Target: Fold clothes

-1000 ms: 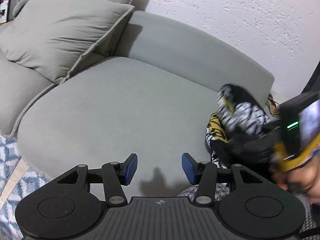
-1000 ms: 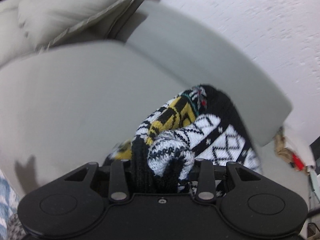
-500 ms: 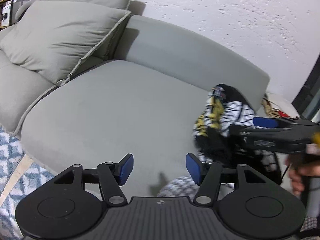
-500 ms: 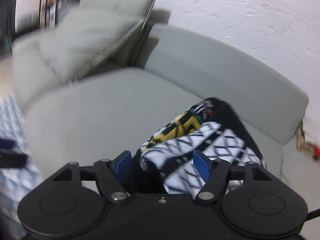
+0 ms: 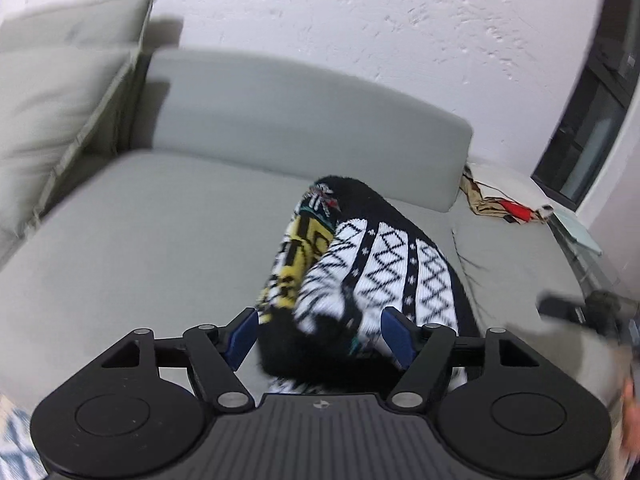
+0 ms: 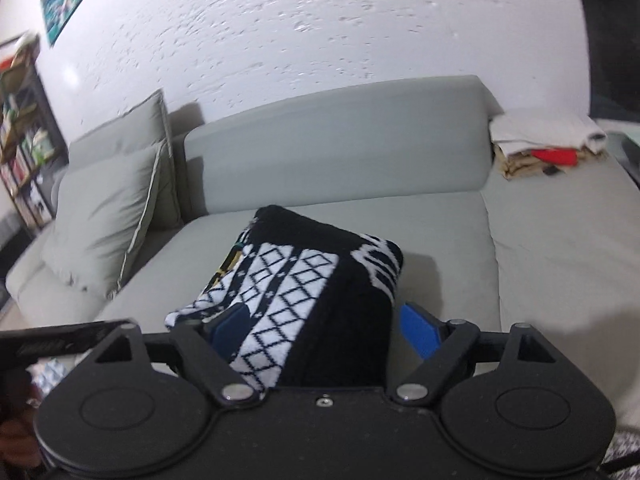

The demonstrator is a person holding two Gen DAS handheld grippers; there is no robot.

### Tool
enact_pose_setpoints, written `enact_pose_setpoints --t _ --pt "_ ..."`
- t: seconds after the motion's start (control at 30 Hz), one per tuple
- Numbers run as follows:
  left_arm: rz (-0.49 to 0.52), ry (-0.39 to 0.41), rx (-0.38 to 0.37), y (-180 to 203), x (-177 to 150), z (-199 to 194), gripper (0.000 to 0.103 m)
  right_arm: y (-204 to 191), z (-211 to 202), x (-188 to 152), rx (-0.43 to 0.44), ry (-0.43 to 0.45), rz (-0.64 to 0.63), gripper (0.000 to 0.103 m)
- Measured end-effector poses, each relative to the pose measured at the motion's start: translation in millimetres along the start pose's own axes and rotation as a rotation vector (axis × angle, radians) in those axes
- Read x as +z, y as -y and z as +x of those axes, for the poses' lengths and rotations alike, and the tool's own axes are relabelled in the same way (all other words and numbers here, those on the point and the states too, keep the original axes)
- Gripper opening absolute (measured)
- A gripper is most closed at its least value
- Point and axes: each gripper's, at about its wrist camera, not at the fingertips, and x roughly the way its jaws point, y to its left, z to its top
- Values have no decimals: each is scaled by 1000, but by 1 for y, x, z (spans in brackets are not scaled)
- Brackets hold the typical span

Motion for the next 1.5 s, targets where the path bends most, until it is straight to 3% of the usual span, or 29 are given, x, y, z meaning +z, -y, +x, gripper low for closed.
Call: enact_pose_setpoints --t 0.07,0.13,0.33,0.43,0.53,0.7,0.73,0.77,0.8,0.83,0.97,1.1,1.3,1.37,1.5 --pt "-60 -38 -11 -2 13 18 65 9 -2 -3 11 11 21 73" --pt "-90 -74 -19 -3 19 33 64 14 2 -4 27 14 40 70" --pt "-122 -186 -16 -4 20 70 58 24 8 -6 46 10 78 70" --pt "-147 -228 -17 -10 13 81 51 28 11 -5 50 3 93 70" --pt "-182 -197 5 -20 4 74 34 29 18 -3 49 -11 97 70" --pt "-239 -146 40 -38 -11 63 31 23 29 10 46 2 58 67" --pt "-251 -136 47 -41 -13 61 30 20 33 14 50 11 42 56" --pt "-267 -129 52 -47 -17 60 30 17 38 18 54 19 26 35" --pt "-297 -134 51 -56 -20 62 31 12 45 23 63 18 5 24" --pt "-326 -138 49 -64 -24 63 31 5 55 29 80 2 -9 16" --pt "-407 -141 29 -88 -31 68 33 -36 109 52 116 -87 -113 16" --pt "-413 -141 35 -94 -33 77 35 -78 178 69 96 -206 -196 16" --pt "-419 -142 23 -95 -36 92 43 -104 279 40 -40 -418 -336 14" --pt "-417 -142 24 -91 -36 99 44 -104 293 28 -93 -415 -362 13" --pt "-393 -145 31 -84 -33 98 48 -97 294 33 -86 -442 -301 12"
